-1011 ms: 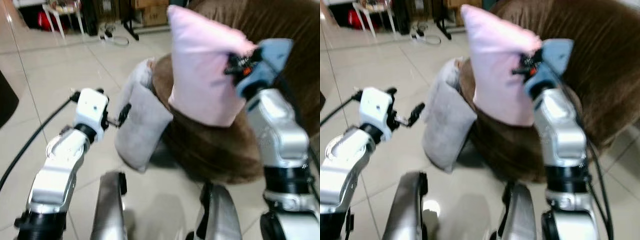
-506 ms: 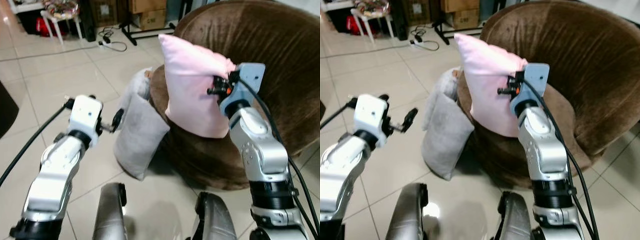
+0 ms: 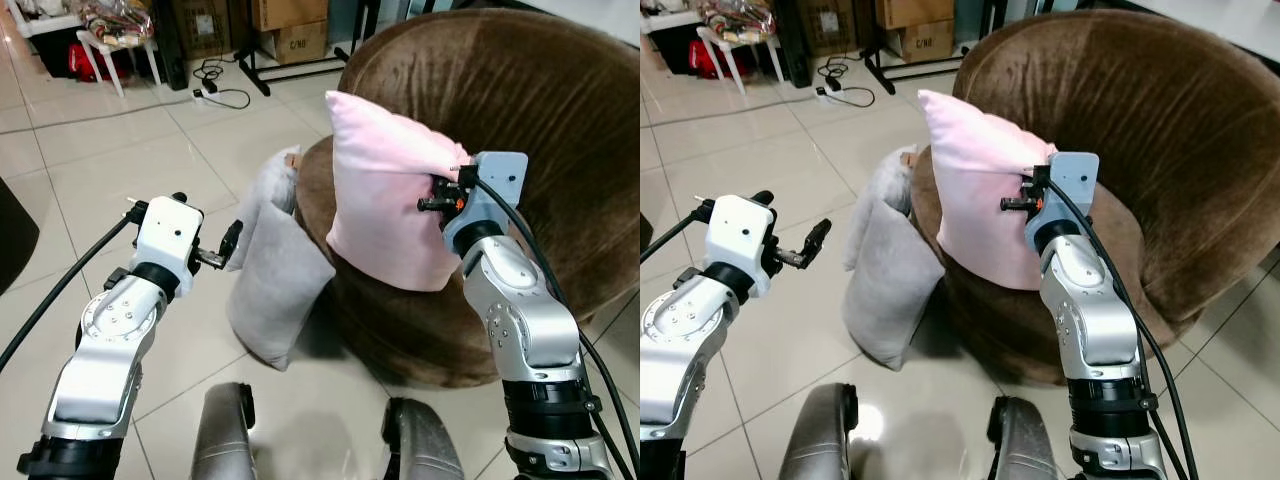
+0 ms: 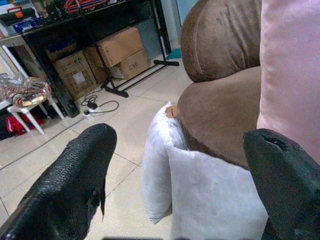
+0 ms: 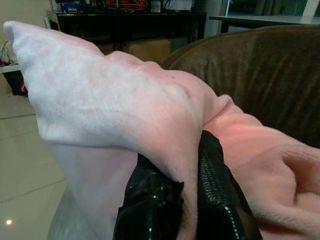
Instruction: Move the pillow to the sofa from floor
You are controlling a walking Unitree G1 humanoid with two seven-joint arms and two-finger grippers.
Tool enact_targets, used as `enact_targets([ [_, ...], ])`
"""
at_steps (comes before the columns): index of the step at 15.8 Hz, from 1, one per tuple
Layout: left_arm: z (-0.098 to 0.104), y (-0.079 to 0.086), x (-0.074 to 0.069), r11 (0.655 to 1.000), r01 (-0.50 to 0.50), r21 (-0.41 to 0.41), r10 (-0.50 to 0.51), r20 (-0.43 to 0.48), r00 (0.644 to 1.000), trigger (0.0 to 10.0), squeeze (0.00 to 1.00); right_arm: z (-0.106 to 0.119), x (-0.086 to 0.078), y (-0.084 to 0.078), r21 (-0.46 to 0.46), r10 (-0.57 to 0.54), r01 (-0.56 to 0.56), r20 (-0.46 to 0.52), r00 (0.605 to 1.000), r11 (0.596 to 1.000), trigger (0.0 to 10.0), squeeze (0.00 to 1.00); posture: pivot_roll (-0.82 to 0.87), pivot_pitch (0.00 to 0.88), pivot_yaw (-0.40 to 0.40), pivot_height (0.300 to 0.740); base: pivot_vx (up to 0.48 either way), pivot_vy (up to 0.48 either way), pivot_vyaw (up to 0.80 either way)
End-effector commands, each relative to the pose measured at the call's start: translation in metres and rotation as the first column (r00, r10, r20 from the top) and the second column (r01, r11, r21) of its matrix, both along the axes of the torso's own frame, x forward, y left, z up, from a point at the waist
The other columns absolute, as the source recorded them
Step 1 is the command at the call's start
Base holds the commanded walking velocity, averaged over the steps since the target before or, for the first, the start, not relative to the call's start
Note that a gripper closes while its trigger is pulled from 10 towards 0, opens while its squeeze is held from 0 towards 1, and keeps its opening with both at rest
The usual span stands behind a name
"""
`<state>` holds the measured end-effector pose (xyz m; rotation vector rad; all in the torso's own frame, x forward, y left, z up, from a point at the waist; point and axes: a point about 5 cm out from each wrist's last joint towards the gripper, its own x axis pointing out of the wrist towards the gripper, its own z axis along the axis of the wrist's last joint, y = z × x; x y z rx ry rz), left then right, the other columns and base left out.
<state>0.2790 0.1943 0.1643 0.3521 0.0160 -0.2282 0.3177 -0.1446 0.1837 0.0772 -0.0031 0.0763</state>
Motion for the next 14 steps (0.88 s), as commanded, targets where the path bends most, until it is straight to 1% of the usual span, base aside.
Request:
enact_targets([
  [1,0.003,-0.004,0.002,1.000,0.012,0.017,-0.013,0.018,1.000,10.0,0.00,0.000,-0.001,-0.003,-0.006,-0.019,0.019,0.001,1.000,1.000,10.0,0.00,-0.02,0.000,-0.043,0.635,0.000,0.000,0.00],
  [3,0.003,-0.003,0.003,0.999,0.028,0.030,-0.028,0.015,0.999,10.0,0.00,-0.003,-0.001,-0.002,-0.005,-0.033,0.033,-0.008,0.999,0.999,10.0,0.00,-0.02,0.000,0.003,0.655,0.000,0.000,0.00],
  [6,0.004,-0.002,0.004,0.998,0.045,0.040,-0.046,0.012,0.999,10.0,0.00,-0.008,-0.006,-0.001,0.005,-0.054,0.054,-0.020,0.998,0.999,10.0,0.00,-0.02,0.000,0.033,0.675,0.000,0.000,0.00],
  [8,0.002,-0.012,0.006,0.997,0.071,0.031,-0.071,0.016,0.997,10.0,0.00,-0.013,-0.011,-0.005,0.004,-0.081,0.081,-0.030,0.996,0.997,10.0,0.00,-0.05,0.000,0.066,0.700,0.000,0.000,0.00],
  [11,-0.006,-0.024,0.005,0.995,0.102,0.023,-0.102,0.002,0.995,10.0,0.00,-0.015,-0.015,-0.011,-0.005,-0.107,0.107,-0.037,0.994,0.994,10.0,0.00,-0.08,0.000,0.083,0.735,0.000,0.000,0.00],
  [12,-0.006,-0.029,0.006,0.993,0.117,0.013,-0.117,0.002,0.993,10.0,0.00,-0.015,-0.017,-0.013,-0.008,-0.114,0.114,-0.039,0.993,0.994,10.0,0.00,-0.09,0.000,0.088,0.740,0.000,0.000,0.00],
  [14,-0.006,-0.030,0.008,0.993,0.122,0.007,-0.122,0.004,0.993,10.0,0.00,-0.014,-0.020,-0.014,-0.014,-0.122,0.121,-0.038,0.992,0.992,10.0,0.00,-0.10,0.000,0.090,0.740,0.000,0.000,0.00],
])
